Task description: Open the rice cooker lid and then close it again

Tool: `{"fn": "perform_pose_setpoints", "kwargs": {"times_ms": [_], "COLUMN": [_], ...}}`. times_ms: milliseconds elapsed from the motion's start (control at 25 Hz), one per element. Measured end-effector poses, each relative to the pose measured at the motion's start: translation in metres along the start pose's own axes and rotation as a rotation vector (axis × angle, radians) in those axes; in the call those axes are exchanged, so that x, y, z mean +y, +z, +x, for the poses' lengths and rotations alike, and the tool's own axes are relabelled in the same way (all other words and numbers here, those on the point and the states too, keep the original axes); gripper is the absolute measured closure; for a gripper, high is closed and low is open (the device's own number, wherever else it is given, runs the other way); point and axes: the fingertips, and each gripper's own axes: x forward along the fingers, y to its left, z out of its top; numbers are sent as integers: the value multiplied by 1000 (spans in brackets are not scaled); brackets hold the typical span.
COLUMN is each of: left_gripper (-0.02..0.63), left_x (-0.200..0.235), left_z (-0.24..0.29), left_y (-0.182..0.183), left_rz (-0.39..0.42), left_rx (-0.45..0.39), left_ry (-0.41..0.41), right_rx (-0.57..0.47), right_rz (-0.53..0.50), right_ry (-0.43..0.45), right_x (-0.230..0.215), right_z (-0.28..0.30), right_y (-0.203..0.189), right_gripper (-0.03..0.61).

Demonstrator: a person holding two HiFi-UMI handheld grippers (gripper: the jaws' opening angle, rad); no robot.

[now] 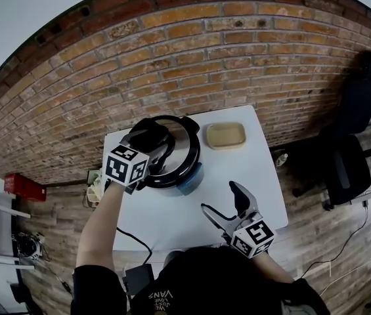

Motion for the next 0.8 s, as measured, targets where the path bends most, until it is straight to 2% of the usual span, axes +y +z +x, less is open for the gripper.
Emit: {"fn": "perform_pose_setpoints", "kwargs": {"times_ms": [200,400,800], "left_gripper": [331,333,334], "left_x": [0,0,-2], "left_z": [0,0,-2], "left_y": [-1,0,1], "left_rz": [-6,7,68], "left_rx": [10,-18,-72], "left_ry": [5,-12,-110], "right_rx": [6,8,20], "right_rz": [-8,-8,1], "right_ry": [-1,-6,-26], "right_x": [0,-3,-4], "right_z": [0,0,2], "right_y": [0,0,-4], "right_gripper": [147,147,147]}}
